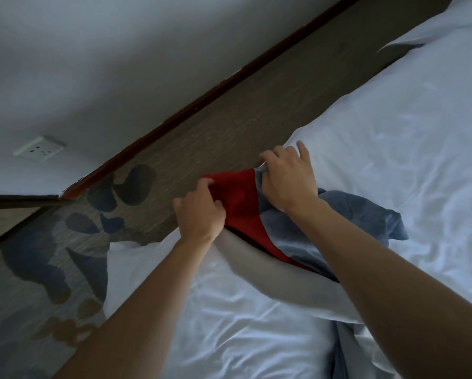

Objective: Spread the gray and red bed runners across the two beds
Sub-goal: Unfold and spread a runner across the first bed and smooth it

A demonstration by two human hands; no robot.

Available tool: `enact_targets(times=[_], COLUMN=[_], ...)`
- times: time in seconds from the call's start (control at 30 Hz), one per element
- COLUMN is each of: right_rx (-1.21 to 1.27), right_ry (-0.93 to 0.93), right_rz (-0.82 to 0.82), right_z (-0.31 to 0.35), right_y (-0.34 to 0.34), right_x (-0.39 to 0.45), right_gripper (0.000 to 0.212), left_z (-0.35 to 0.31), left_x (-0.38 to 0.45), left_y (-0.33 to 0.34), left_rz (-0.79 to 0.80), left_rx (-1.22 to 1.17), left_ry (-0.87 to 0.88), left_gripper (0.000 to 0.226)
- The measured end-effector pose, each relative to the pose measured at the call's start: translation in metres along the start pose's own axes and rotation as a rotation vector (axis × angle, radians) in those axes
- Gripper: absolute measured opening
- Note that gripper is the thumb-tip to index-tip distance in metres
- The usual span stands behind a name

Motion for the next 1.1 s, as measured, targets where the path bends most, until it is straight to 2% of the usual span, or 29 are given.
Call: enact_targets(times=[0.1,0.17,0.23,0.27,0.3,0.4,0.5,0.6,0.7,0.77,0.9,1.1], right_rx=[0.046,0.017,0.040,0.073,0.107,0.120,0.041,-0.001,0.050,0.017,-0.073,-0.091], right_ry=[-0.093,-0.136,-0.186,-0.209,-0.229,-0.322,-0.399,-0.341,-0.270,-0.241,-0.156,-0.024], right_rz=[0.099,0.133,0.064,0.015,-0.013,0.017,0.165,0.185,0.038,-0.004,0.023,0.001], right_z=[0.013,0.021,0.031,0.037,0.044,0.069,0.086,0.082,0.076,0.075,0.069,0.052], right_y=[0.003,0.002,-0.009,-0.016,-0.022,-0.019,0.005,0.011,-0.007,-0.011,-0.007,-0.001], right_x=[-0.001,-0.004,-0.008,-0.012,-0.017,-0.043,-0.078,-0.099,-0.113,-0.125,-0.161,-0.216], right_gripper=[0.057,0.060,0.040,0.027,0.022,0.044,0.052,0.054,0.039,0.037,0.045,0.043], left_z=[-0.031,-0.036,-0.025,-0.015,-0.006,0.018,0.023,0.019,0.023,0.028,0.033,0.019], left_x=[-0.004,-0.007,-0.008,-0.009,-0.008,-0.002,-0.001,-0.016,-0.041,-0.062,-0.107,-0.161], left_y=[-0.004,-0.005,-0.003,-0.003,-0.005,-0.009,-0.004,0.002,0.004,0.005,0.016,0.049], left_rz=[-0.083,-0.114,-0.118,-0.128,-0.141,-0.170,-0.140,-0.123,-0.101,-0.099,-0.057,0.064], left_rx=[-0.068,-0.086,-0.081,-0.072,-0.060,-0.052,-0.046,-0.089,-0.158,-0.165,-0.152,-0.212], left_ry=[0.080,0.073,0.020,-0.002,-0.018,-0.084,-0.116,-0.064,-0.053,-0.064,-0.070,-0.040], left_gripper=[0.047,0.058,0.068,0.068,0.065,0.059,0.064,0.062,0.060,0.058,0.052,0.027])
Point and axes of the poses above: each hand's wrist, its own x-axis towards the middle knuckle, its own y-axis out of the palm, z = x × y, the point moved 10 cm from there along x, towards the middle knuckle, and after that the axes turned 6 degrees about -y, right-handed, at the moved point
